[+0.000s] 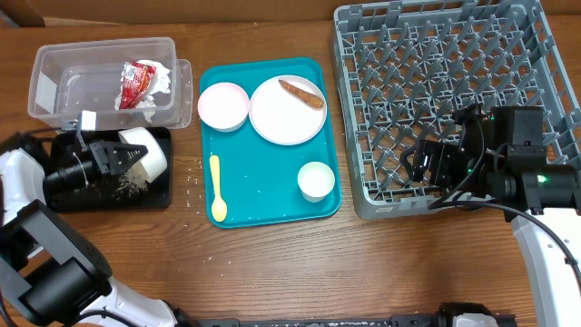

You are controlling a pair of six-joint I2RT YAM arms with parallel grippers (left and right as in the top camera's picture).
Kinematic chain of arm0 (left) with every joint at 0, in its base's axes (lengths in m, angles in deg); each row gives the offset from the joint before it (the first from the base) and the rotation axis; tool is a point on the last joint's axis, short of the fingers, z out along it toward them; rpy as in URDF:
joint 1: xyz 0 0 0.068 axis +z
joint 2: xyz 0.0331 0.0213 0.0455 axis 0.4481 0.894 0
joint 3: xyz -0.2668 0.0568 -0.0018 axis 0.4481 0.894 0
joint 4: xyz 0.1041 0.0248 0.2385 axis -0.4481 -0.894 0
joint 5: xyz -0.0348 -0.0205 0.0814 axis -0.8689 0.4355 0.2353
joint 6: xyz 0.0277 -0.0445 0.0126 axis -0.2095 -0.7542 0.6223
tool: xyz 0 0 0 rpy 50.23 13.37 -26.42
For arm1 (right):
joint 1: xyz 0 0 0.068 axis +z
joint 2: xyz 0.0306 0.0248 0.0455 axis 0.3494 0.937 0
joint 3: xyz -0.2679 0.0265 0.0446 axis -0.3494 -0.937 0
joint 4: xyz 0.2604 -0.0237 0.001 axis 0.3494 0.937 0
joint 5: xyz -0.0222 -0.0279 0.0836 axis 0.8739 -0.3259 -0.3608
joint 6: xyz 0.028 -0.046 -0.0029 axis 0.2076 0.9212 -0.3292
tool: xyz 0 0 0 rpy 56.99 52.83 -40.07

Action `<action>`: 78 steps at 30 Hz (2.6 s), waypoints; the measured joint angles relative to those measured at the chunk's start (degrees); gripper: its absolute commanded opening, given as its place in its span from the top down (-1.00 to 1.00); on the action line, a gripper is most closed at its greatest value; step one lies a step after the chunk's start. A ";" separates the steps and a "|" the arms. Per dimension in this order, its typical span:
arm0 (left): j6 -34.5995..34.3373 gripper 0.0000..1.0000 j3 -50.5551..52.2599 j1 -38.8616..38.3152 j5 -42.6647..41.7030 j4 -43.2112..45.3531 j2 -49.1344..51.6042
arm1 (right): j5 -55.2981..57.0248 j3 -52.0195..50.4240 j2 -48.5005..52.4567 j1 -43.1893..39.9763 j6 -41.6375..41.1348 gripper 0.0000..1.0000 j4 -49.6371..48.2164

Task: Sort waste into correct bins and load items into the dishwasher
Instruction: 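Tip the rice bowl over the black tray to pour out rice, then set the emptied white bowl back on the teal tray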

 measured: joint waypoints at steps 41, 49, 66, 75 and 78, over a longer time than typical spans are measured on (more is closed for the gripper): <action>-7.61 0.92 1.99 -10.38 -6.14 4.07 -7.56 | 0.02 0.00 0.00 0.00 0.02 -1.00 -0.07; -9.84 0.92 1.60 -30.53 16.06 10.14 -9.79 | 0.00 0.00 0.00 0.00 0.02 -1.00 -0.13; -17.90 0.92 1.62 -59.67 59.45 15.02 -5.64 | 0.00 0.00 0.02 0.00 0.02 -1.00 -0.61; -18.25 -0.06 1.62 -61.05 62.53 16.72 -1.95 | -1.27 0.00 0.04 0.00 0.02 -1.00 -1.79; -19.71 -0.37 1.40 -61.05 62.42 17.31 -1.90 | -2.36 0.00 0.04 0.00 0.02 -1.00 -2.51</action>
